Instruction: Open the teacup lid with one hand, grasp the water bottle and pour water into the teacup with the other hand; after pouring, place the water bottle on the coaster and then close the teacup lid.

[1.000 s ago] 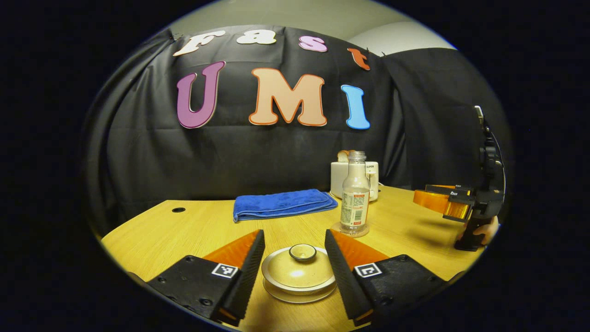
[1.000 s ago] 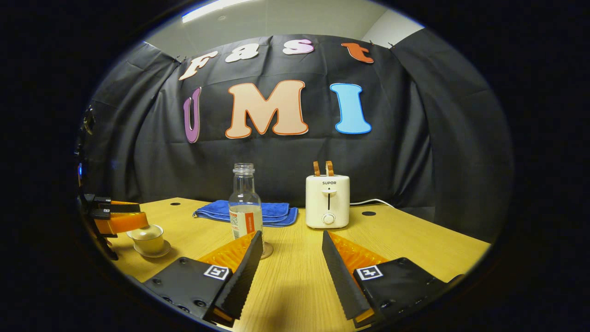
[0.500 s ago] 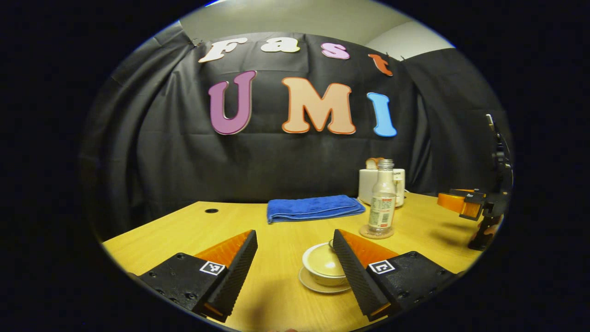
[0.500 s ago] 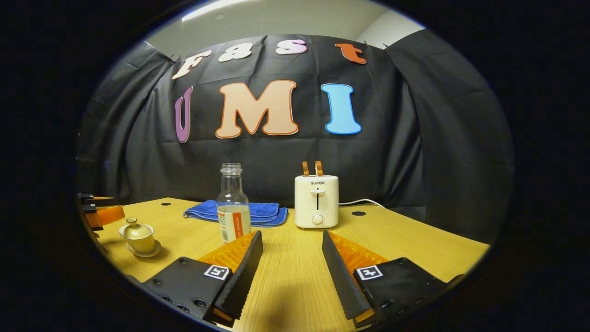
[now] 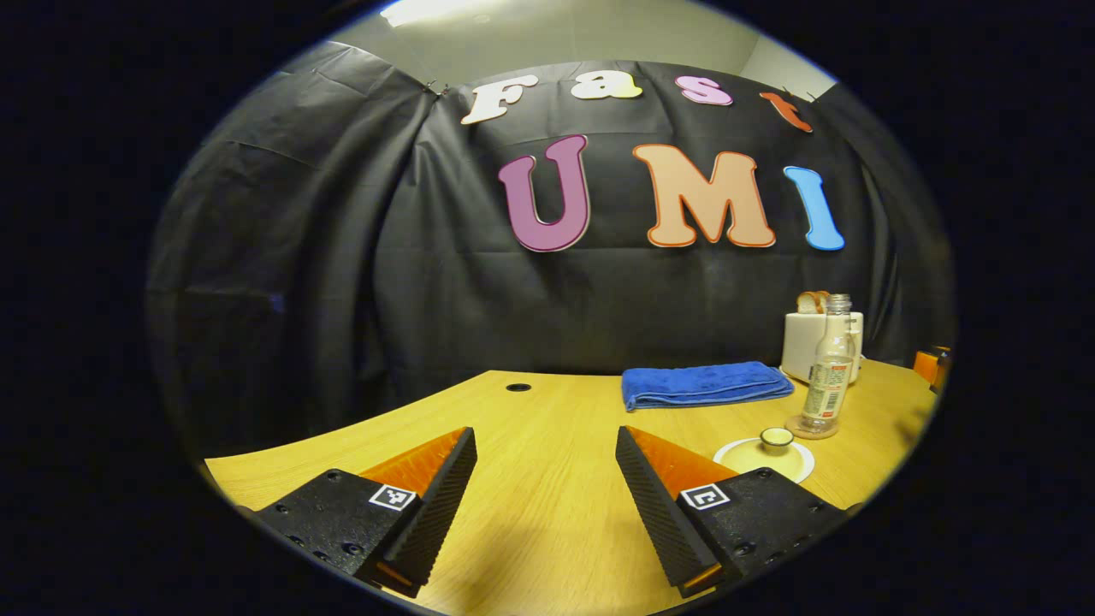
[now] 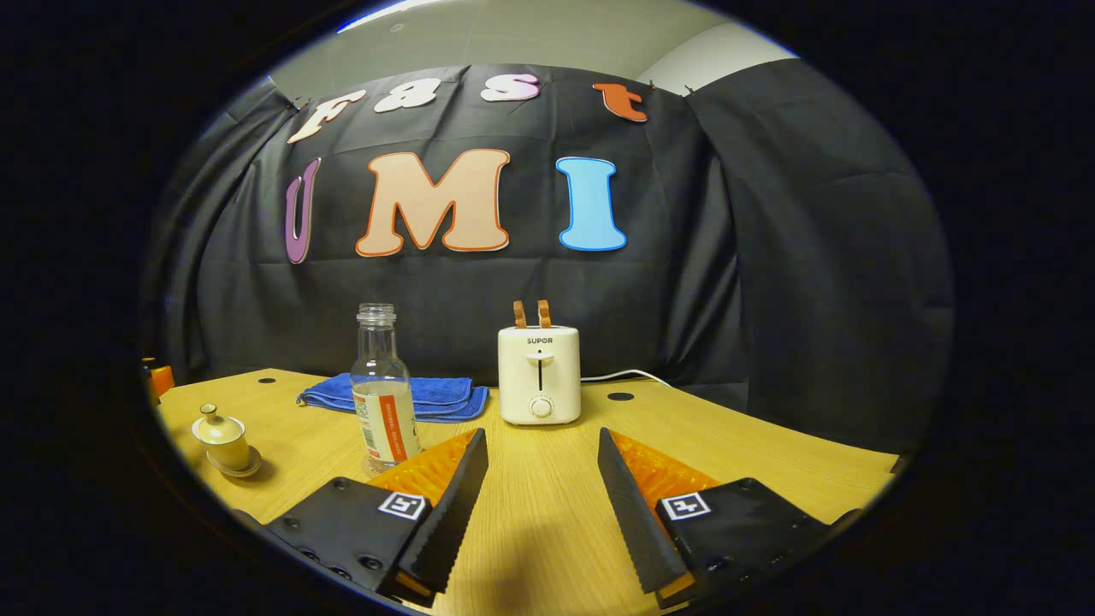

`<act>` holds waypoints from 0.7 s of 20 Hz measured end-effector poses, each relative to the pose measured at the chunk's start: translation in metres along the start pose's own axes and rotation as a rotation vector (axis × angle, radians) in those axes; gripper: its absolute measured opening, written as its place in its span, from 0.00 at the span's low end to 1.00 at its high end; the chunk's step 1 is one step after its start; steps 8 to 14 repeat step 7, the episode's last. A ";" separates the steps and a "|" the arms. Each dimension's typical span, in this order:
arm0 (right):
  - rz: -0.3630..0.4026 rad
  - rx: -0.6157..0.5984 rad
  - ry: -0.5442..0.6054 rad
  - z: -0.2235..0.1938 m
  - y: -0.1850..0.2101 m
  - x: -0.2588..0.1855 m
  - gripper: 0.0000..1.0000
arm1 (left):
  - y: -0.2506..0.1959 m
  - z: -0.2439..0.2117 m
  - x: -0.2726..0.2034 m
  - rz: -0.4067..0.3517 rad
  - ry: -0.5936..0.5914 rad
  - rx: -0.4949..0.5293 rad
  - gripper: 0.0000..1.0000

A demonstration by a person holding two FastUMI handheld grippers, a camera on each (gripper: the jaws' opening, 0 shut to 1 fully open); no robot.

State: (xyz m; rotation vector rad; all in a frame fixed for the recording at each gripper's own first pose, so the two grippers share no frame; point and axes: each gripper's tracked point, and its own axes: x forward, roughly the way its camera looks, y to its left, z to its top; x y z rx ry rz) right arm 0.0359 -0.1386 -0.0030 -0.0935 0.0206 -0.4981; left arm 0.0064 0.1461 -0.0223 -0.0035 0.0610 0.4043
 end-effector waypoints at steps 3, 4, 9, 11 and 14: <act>-0.006 -0.001 0.000 0.001 -0.002 0.000 0.84 | 0.004 0.001 0.000 0.028 0.002 0.000 0.95; -0.006 -0.001 0.001 0.001 -0.001 0.000 0.81 | 0.004 0.001 -0.001 0.029 0.000 0.000 0.95; -0.006 -0.001 0.001 0.001 -0.002 0.000 0.84 | 0.003 0.000 -0.001 0.021 0.003 -0.001 0.96; -0.006 -0.001 0.001 0.001 -0.002 0.000 0.84 | 0.003 0.000 -0.001 0.021 0.003 -0.001 0.96; -0.006 -0.001 0.001 0.001 -0.002 0.000 0.84 | 0.003 0.000 -0.001 0.021 0.003 -0.001 0.96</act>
